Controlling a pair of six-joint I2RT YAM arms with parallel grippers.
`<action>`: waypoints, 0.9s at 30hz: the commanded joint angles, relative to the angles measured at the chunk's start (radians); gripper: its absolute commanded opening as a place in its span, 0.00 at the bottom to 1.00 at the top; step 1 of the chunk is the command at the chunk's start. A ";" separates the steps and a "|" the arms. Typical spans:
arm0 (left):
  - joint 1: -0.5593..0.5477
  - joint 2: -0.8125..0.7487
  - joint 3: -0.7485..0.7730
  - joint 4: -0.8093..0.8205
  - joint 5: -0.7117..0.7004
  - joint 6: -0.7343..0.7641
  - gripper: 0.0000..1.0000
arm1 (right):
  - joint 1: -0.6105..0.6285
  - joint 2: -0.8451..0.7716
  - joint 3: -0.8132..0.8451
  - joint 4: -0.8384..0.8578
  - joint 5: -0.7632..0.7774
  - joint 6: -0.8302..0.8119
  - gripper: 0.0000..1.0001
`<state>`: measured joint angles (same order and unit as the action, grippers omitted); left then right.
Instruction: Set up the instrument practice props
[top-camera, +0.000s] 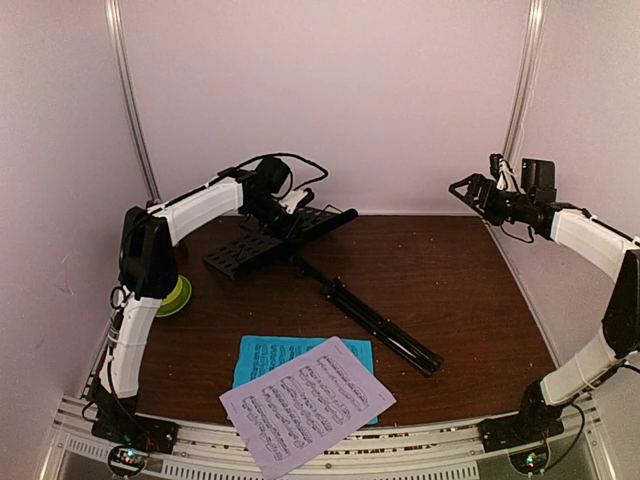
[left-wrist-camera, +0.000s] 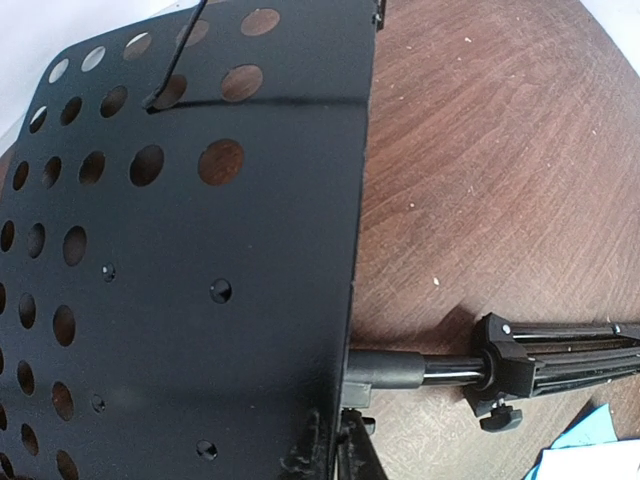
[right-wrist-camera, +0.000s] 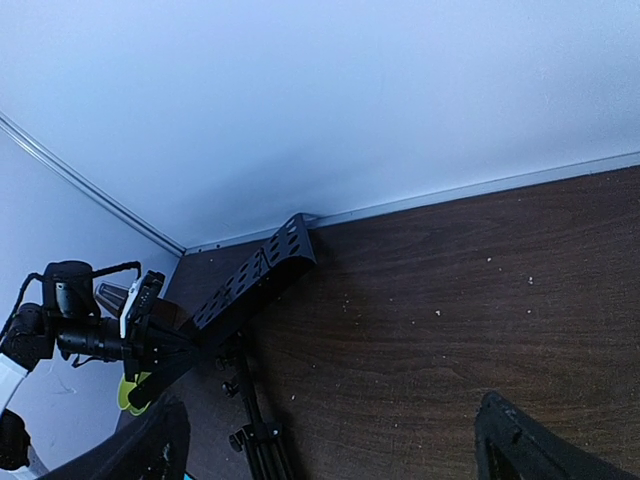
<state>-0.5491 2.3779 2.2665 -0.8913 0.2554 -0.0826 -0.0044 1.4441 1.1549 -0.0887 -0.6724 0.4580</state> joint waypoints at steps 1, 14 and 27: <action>-0.001 0.013 0.036 0.025 0.003 0.005 0.04 | -0.005 0.003 0.009 -0.003 -0.030 -0.003 1.00; -0.001 0.047 0.001 0.024 0.024 -0.021 0.11 | -0.005 -0.009 0.004 -0.023 -0.032 -0.016 1.00; -0.002 -0.017 0.050 0.027 -0.024 0.000 0.00 | -0.005 -0.026 -0.003 -0.022 -0.015 -0.011 1.00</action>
<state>-0.5491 2.4065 2.2688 -0.8825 0.2813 -0.0750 -0.0044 1.4441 1.1549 -0.1165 -0.6922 0.4511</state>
